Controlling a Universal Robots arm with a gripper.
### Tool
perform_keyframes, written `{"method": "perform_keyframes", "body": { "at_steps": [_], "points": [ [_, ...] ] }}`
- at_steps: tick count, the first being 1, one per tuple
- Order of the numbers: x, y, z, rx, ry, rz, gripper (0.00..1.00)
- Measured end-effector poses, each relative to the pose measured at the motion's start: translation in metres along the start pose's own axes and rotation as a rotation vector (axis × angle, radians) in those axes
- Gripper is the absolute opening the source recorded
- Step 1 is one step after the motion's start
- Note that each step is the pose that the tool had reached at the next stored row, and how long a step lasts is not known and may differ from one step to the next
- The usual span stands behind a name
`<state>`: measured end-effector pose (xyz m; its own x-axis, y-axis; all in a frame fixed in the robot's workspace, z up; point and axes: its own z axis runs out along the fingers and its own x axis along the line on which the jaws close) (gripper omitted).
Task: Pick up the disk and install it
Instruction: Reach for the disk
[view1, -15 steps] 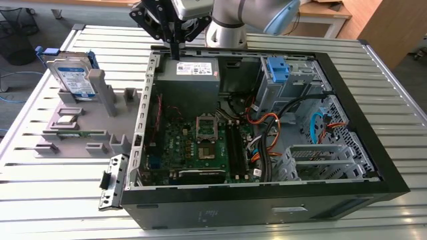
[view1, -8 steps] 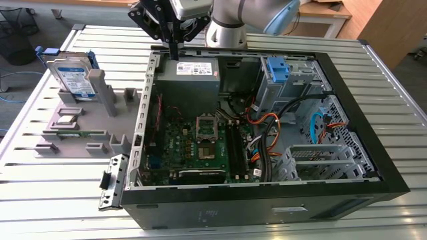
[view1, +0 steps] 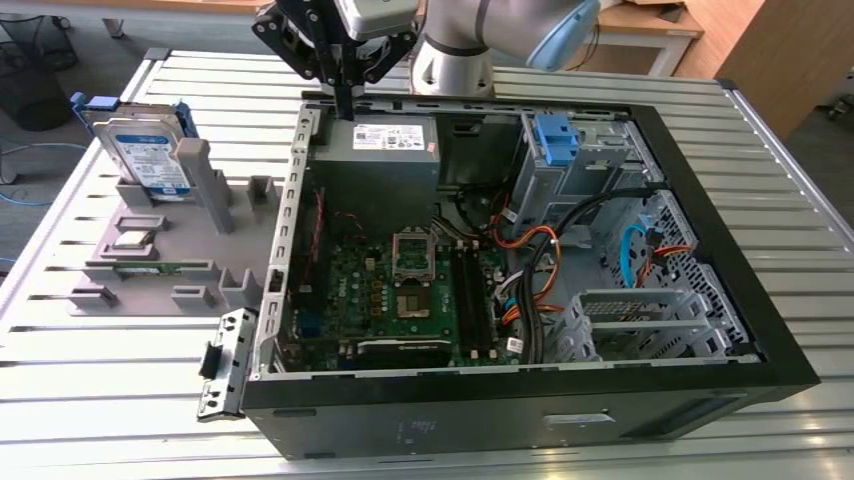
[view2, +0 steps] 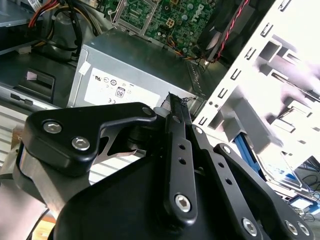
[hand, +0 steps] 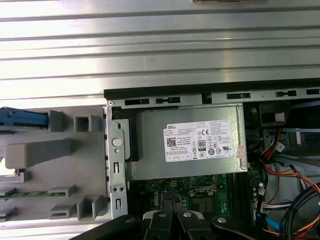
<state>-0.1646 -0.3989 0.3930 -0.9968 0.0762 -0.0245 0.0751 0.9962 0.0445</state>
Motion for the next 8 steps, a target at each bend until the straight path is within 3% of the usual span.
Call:
{"method": "perform_keyframes", "body": {
  "at_steps": [8],
  "points": [
    [0.0048, -0.0004, -0.0001, 0.0, 0.0, 0.0, 0.11]
  ]
}}
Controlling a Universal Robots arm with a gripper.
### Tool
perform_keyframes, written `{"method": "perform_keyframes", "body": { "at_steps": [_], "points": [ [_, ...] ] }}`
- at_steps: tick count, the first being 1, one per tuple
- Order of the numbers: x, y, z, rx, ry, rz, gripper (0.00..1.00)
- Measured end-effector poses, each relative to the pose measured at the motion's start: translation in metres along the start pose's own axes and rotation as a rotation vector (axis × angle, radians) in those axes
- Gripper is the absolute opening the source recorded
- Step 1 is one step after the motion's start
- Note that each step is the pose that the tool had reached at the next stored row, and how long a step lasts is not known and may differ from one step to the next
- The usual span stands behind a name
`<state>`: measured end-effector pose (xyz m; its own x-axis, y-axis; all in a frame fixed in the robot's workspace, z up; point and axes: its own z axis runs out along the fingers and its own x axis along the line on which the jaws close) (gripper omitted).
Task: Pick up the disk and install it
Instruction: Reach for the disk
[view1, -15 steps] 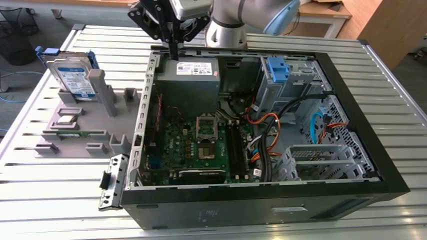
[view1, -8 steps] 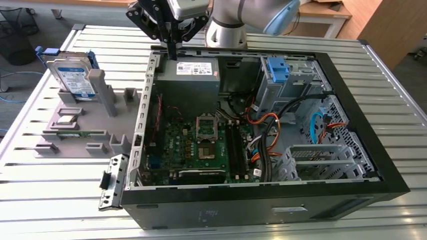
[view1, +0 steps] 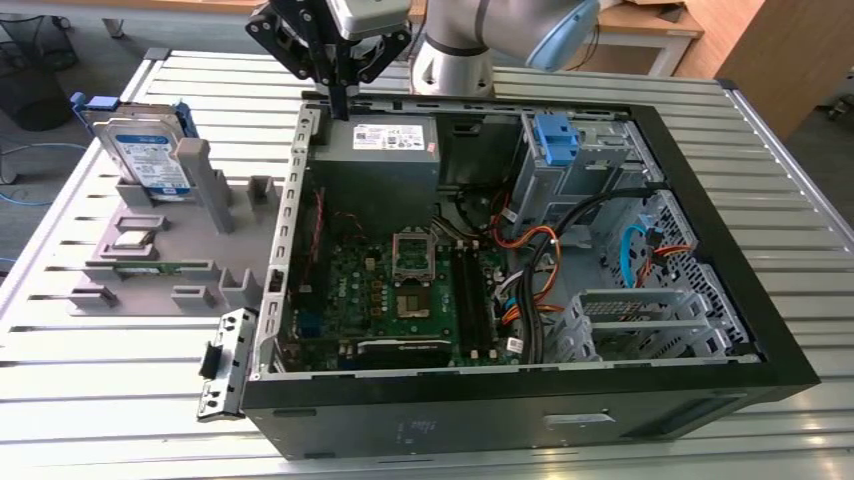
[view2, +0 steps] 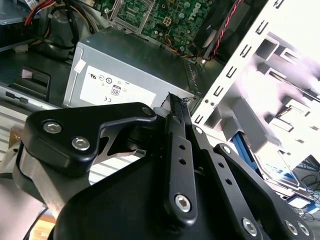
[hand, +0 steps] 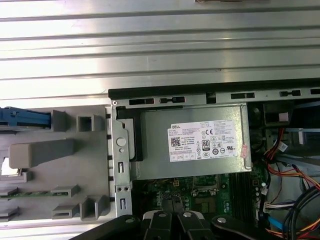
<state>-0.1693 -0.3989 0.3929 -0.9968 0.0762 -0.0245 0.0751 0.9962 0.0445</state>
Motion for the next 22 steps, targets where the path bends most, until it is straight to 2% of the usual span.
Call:
{"method": "perform_keyframes", "body": {
  "at_steps": [22],
  "points": [
    [0.0133, -0.001, -0.0002, 0.0, 0.0, 0.0, 0.11]
  ]
}}
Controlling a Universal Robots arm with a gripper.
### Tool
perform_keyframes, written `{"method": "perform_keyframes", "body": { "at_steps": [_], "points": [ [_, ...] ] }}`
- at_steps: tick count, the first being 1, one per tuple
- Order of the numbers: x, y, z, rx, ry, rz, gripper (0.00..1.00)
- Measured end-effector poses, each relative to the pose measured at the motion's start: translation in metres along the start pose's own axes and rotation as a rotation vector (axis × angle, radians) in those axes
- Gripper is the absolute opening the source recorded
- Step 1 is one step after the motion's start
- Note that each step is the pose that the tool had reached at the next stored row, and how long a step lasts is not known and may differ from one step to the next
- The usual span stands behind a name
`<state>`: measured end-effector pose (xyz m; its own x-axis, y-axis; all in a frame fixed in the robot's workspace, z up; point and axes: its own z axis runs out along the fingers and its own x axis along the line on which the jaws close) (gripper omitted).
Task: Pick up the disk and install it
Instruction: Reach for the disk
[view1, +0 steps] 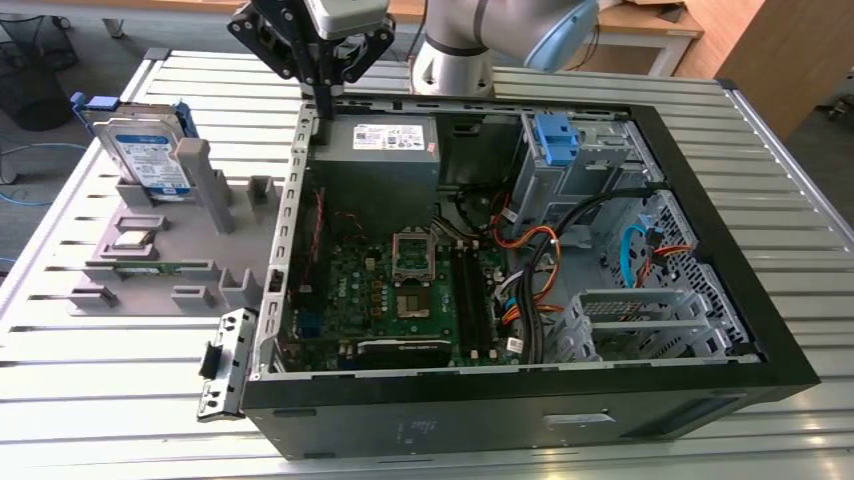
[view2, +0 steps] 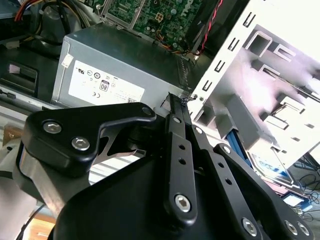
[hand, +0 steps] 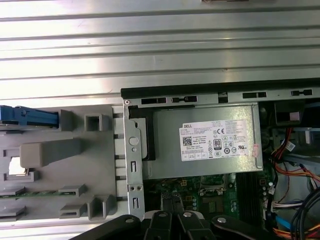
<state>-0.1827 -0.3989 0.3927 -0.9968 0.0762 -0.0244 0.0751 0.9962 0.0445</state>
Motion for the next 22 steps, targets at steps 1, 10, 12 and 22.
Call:
{"method": "perform_keyframes", "body": {
  "at_steps": [1, 10, 12, 22],
  "points": [
    [0.0009, -0.0001, 0.0, -0.0001, 0.0, 0.0, 0.11],
    [0.0108, -0.0008, -0.0001, 0.0, 0.0, 0.0, 0.11],
    [0.0127, -0.001, -0.0001, -0.0001, 0.0, 0.0, 0.11],
    [0.0216, -0.0016, -0.0001, 0.0, 0.0, 0.0, 0.11]
  ]
}}
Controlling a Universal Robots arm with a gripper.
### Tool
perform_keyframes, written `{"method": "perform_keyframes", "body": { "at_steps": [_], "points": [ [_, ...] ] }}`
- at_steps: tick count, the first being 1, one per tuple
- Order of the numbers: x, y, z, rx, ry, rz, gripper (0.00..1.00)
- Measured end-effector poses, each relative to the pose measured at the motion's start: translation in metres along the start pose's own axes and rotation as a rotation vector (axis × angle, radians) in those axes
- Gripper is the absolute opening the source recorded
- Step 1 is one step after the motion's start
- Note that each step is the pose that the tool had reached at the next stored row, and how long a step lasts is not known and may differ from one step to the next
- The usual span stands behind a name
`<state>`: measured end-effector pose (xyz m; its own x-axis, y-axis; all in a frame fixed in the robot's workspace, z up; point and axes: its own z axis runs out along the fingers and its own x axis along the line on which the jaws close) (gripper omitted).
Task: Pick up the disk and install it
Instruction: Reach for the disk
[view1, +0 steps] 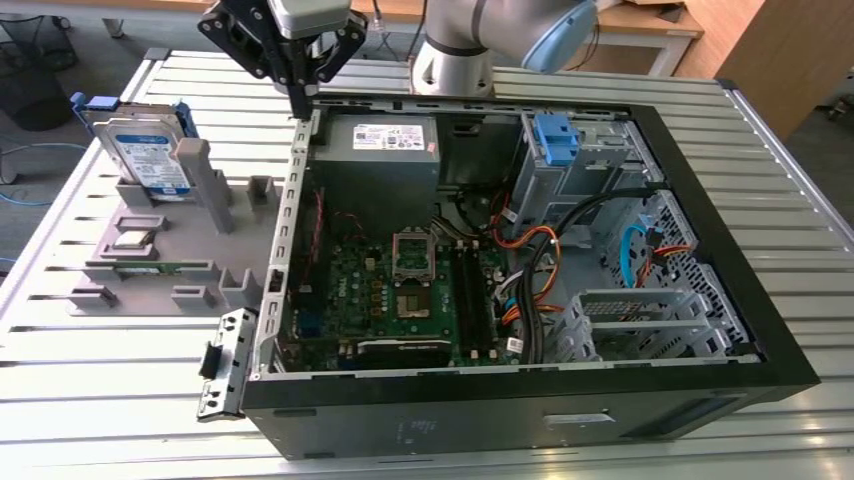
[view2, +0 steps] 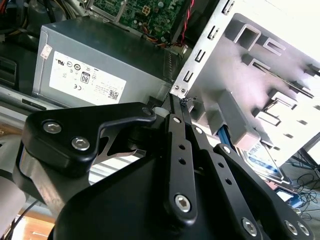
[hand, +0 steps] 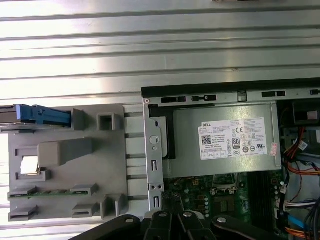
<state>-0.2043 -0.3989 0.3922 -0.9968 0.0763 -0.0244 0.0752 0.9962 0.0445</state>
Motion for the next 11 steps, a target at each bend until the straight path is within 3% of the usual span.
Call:
{"method": "perform_keyframes", "body": {
  "at_steps": [11],
  "points": [
    [0.0024, -0.0002, 0.0001, 0.0, 0.0, 0.0, 0.11]
  ]
}}
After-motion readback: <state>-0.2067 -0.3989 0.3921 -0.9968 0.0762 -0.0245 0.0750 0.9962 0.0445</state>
